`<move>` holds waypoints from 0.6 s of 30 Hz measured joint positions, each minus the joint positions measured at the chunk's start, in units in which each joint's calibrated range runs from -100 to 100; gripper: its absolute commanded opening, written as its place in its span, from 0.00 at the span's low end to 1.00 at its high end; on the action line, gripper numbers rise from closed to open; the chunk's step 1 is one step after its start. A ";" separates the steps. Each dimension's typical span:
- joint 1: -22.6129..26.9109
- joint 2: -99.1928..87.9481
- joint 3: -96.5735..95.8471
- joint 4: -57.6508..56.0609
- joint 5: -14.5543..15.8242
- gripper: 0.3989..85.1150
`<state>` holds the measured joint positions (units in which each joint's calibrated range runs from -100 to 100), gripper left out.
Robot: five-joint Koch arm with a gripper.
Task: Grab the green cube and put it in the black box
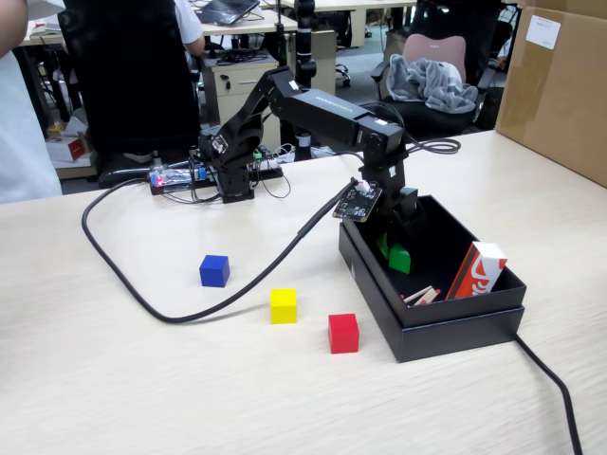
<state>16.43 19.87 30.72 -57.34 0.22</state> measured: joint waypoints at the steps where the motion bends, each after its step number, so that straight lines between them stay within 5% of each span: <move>1: 0.00 -0.39 -0.46 0.00 0.00 0.55; 7: -0.10 -13.72 -1.19 0.00 0.00 0.54; 18: -6.98 -66.93 -15.88 0.08 -0.98 0.54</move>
<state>9.45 -47.06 14.83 -57.26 -0.76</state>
